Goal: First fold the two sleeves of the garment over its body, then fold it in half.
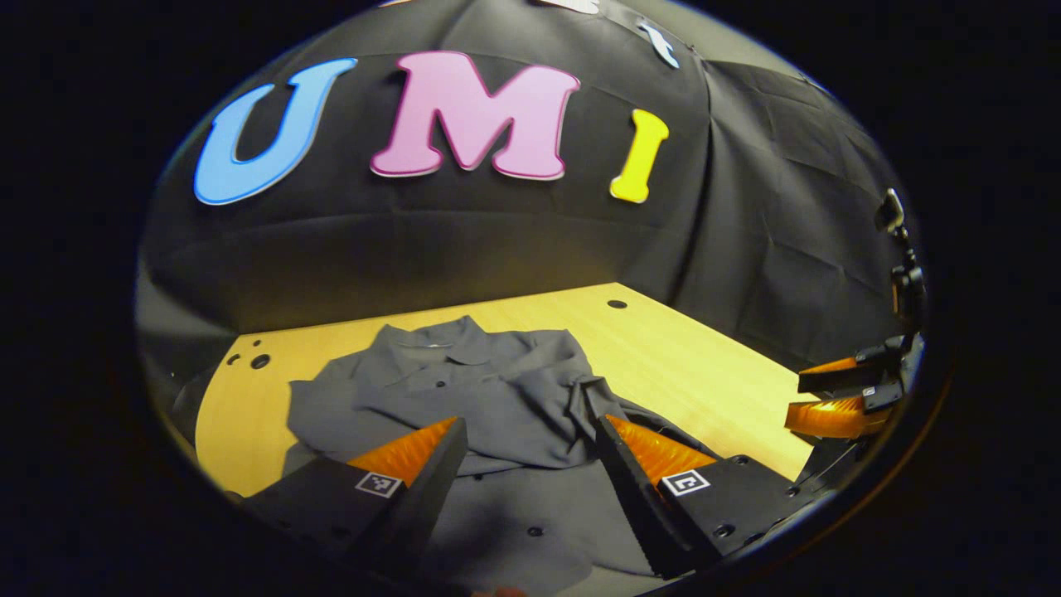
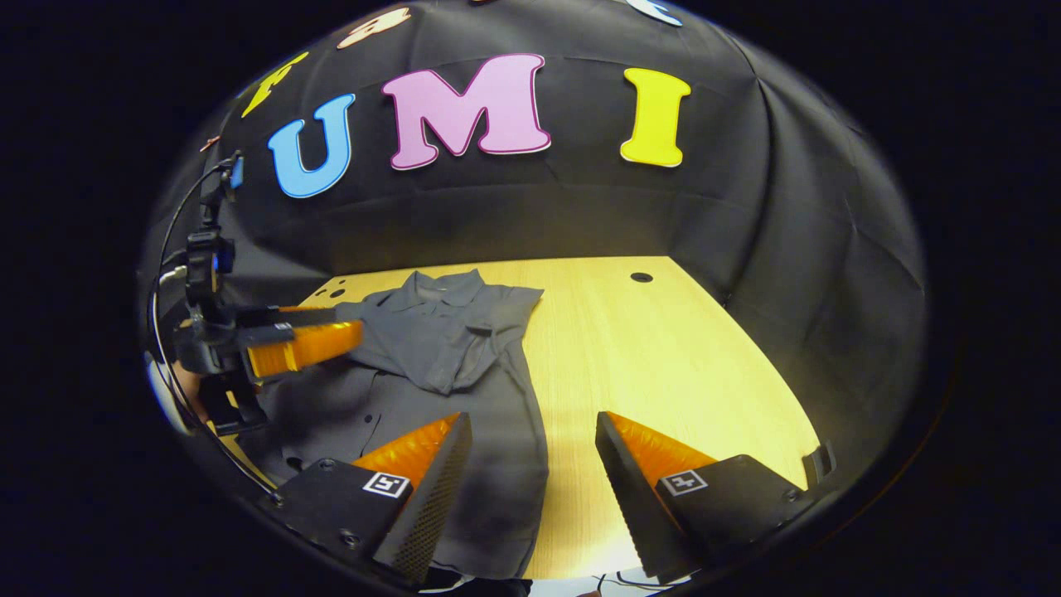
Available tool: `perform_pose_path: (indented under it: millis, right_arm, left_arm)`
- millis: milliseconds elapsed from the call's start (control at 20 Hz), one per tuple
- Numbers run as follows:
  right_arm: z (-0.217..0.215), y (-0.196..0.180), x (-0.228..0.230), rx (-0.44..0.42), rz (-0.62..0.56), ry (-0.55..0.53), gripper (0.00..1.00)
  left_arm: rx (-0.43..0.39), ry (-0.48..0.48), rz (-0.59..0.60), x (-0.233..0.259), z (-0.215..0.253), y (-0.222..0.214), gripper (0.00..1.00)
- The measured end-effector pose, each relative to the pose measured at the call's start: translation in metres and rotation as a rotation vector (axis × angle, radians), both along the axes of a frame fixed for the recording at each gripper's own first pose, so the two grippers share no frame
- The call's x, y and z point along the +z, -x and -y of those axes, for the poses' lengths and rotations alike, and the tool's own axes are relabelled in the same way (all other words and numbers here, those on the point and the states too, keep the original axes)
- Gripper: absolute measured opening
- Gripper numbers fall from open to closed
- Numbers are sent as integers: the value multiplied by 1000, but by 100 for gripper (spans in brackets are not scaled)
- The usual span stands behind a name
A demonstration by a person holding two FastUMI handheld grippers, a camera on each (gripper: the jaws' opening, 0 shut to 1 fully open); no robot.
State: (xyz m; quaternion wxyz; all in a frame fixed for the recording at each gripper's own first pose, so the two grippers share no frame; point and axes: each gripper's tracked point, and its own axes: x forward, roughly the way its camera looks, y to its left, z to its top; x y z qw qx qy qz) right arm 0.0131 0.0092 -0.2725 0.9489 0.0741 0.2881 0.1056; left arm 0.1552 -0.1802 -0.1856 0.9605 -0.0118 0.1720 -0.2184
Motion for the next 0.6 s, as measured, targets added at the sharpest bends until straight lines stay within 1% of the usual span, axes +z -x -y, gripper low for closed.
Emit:
perform_pose_path:
  millis: [100,200,350,600]
  right_arm:
    - [-4,11,-6,16,-22,7,93]
    - [-6,21,-14,22,-48,16,93]
    - [-16,38,-28,30,-96,22,93]
    - [-31,72,-58,61,-189,53,94]
  left_arm:
    - [39,18,-11,0,-33,17,99]
    - [89,12,-28,-6,-68,35,96]
    - [145,-41,-58,-24,-117,67,95]
    - [214,-87,-175,-73,-177,119,95]
